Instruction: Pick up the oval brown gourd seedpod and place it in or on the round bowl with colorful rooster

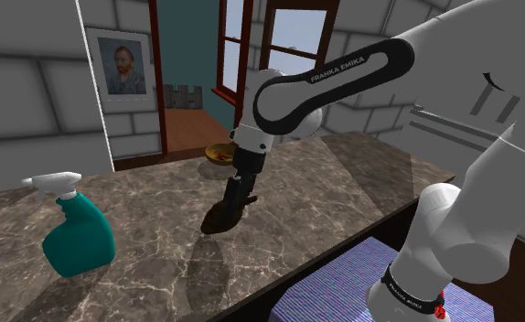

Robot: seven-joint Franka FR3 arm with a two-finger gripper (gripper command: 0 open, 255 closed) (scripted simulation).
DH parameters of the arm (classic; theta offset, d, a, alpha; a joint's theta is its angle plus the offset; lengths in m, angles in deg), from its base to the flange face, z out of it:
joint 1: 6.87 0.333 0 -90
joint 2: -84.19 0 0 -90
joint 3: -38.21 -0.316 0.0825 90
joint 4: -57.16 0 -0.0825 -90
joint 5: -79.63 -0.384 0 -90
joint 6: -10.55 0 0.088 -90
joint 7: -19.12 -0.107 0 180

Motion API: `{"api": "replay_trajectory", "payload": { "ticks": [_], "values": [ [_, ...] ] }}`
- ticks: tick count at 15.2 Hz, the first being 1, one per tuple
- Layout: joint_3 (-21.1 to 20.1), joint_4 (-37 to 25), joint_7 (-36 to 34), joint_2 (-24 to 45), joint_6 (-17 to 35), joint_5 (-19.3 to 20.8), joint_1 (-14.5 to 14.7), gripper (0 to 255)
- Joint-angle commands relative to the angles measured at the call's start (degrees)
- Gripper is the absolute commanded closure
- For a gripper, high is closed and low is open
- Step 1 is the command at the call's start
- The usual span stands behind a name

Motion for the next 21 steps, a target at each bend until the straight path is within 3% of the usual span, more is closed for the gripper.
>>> {"api": "replay_trajectory", "payload": {
  "ticks": [1,11,21],
  "values": [
    [0.13,-0.74,-0.54,-0.80,-1.50,0.44,-0.16,255],
    [0.50,-5.21,-3.47,-4.02,-8.79,2.19,-0.61,255],
    [7.41,-20.91,5.86,8.78,-15.56,5.04,-6.18,255]
  ]
}}
